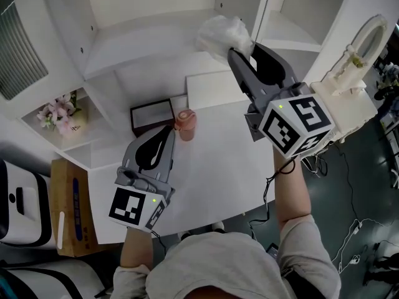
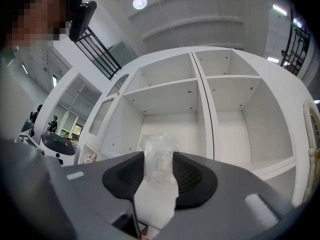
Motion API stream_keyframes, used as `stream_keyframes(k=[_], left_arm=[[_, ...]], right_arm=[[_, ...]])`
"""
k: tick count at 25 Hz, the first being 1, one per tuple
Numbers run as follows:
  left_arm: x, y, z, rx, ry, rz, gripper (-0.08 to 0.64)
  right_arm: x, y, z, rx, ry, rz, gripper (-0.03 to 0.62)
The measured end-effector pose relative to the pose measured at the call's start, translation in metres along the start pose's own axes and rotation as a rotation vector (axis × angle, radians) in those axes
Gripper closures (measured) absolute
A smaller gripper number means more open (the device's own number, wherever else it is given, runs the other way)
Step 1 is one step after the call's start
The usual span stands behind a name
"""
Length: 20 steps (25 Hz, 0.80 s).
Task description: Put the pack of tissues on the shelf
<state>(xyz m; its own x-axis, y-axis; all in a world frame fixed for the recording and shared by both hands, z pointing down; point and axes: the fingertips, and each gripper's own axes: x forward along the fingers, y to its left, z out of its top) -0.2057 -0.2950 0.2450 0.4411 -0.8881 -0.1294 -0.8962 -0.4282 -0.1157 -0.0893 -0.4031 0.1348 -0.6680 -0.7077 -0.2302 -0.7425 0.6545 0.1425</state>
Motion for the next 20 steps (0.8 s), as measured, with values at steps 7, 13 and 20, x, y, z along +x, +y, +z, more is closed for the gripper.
stream_keyframes(k=[7, 13, 20], left_arm=[[0.0, 0.014, -0.005, -0.005, 0.007, 0.014, 0.56], [-0.001, 0.029, -0.008, -0.004, 0.007, 0.036, 0.56], [0.0, 0.044, -0.008, -0.005, 0.005, 0.057, 0.56]], right_arm=[[0.02, -0.009, -0.013, -0.017, 0.043, -0.043, 0.426], [0.038, -0.011, -0.023, -0.026, 0.069, -0.06, 0.425], [0.059, -0.017, -0.027, -0.027, 0.093, -0.085, 0.426]])
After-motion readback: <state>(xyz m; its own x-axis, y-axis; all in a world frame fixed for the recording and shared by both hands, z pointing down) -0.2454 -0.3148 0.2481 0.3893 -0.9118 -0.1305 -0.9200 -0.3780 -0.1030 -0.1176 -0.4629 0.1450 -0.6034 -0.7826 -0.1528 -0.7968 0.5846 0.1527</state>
